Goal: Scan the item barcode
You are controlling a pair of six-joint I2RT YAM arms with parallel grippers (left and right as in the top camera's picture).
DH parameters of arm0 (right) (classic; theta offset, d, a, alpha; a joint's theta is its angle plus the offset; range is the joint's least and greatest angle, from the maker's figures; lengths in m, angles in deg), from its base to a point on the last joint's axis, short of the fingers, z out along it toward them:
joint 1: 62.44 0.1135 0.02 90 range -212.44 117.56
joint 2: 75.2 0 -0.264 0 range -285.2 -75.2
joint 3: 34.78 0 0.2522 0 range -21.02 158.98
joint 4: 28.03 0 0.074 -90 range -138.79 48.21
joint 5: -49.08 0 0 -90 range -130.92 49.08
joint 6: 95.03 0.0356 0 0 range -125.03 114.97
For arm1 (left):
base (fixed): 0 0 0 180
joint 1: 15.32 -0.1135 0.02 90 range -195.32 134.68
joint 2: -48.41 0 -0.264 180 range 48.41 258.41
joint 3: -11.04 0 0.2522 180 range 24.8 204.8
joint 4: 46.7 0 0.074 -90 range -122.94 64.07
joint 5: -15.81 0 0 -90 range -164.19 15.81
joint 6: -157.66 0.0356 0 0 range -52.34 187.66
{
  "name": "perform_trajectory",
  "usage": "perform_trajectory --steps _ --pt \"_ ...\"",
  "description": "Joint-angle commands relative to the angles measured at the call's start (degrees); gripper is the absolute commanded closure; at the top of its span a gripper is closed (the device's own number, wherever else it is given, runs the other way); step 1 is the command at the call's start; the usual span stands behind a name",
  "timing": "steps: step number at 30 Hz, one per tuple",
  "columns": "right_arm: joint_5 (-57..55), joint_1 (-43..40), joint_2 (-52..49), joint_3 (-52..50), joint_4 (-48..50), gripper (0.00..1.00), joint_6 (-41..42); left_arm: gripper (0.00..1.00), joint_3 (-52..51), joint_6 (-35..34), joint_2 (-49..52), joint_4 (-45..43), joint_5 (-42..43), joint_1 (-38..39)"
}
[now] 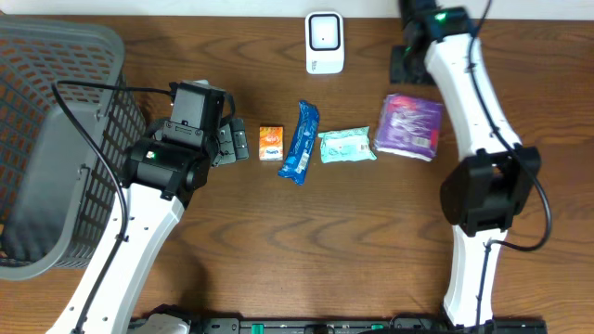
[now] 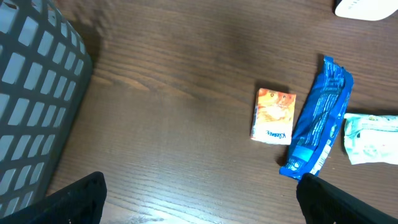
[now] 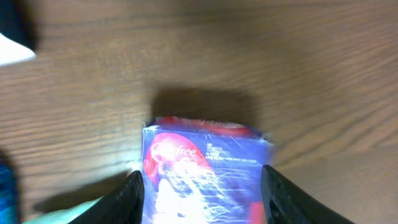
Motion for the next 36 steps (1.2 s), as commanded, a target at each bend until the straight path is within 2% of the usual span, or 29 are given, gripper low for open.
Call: perform_trajectory --steps 1,4,10,15,21,23,28,29,31,33,36 --pt "3.96 -4.07 1.57 5.95 -3.56 0.41 -2.08 0.02 0.26 1.14 0.13 0.20 -0.33 -0.13" --pt "7.13 -7.28 1.57 6.95 -6.38 0.32 -5.25 0.02 0.26 1.14 0.13 0.20 -0.33 -0.13" --pt "19.74 -14.53 1.29 3.23 -10.93 0.31 -12.92 0.02 0.26 1.14 0.13 0.20 -0.33 -0.13" --pt "34.16 -19.26 1.27 -5.33 -11.04 0.31 -18.25 0.02 0.26 1.14 0.13 0.20 -0.33 -0.13" --pt "46.82 -21.88 1.27 -17.99 -2.01 0.34 -20.85 0.02 0.26 1.14 0.13 0.20 -0.33 -0.13" --pt "48.06 -22.12 1.27 -21.92 2.45 0.38 -19.80 0.02 0.26 1.14 0.13 0.20 -0.33 -0.13" --pt "48.04 -22.14 1.27 -29.83 13.22 0.39 -16.15 0.02 0.26 1.14 0.13 0.20 -0.33 -0.13" --pt "48.02 -22.18 1.27 -30.71 14.71 0.44 -15.58 0.02 0.26 1.14 0.13 0.20 -0.33 -0.13" --pt "48.06 -22.45 1.27 -32.50 18.16 0.59 -14.03 0.02 0.26 1.14 0.13 0.20 -0.33 -0.13" --pt "48.09 -22.67 1.27 -33.86 20.98 0.79 -12.39 0.02 0.26 1.14 0.13 0.20 -0.33 -0.13" --pt "47.93 -22.71 1.27 -34.75 24.09 0.99 -11.82 0.02 0.26 1.14 0.13 0.20 -0.33 -0.13"
